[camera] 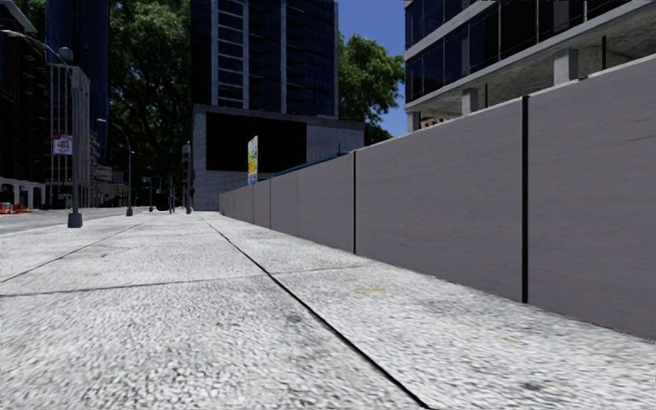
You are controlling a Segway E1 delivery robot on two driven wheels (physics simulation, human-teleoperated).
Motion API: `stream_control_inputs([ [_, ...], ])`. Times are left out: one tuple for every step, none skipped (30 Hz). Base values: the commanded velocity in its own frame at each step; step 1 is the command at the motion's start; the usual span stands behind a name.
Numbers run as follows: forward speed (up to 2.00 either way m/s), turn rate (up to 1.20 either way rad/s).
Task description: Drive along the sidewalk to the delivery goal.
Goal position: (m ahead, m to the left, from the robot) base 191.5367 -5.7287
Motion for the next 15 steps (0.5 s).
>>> stream_control_inputs([
  [2.0, 0.56],
  [2.0, 0.56],
  [2.0, 0.56],
  [2.0, 0.56],
  [2.0, 0.55],
  [2.0, 0.55],
  [2.0, 0.55],
  [2.0, 0.55],
  [2.0, 0.55],
  [2.0, 0.55],
  [2.0, 0.55],
  [2.0, 0.55],
  [2.0, 0.54],
  [2.0, 0.54],
  [2.0, 0.54],
])
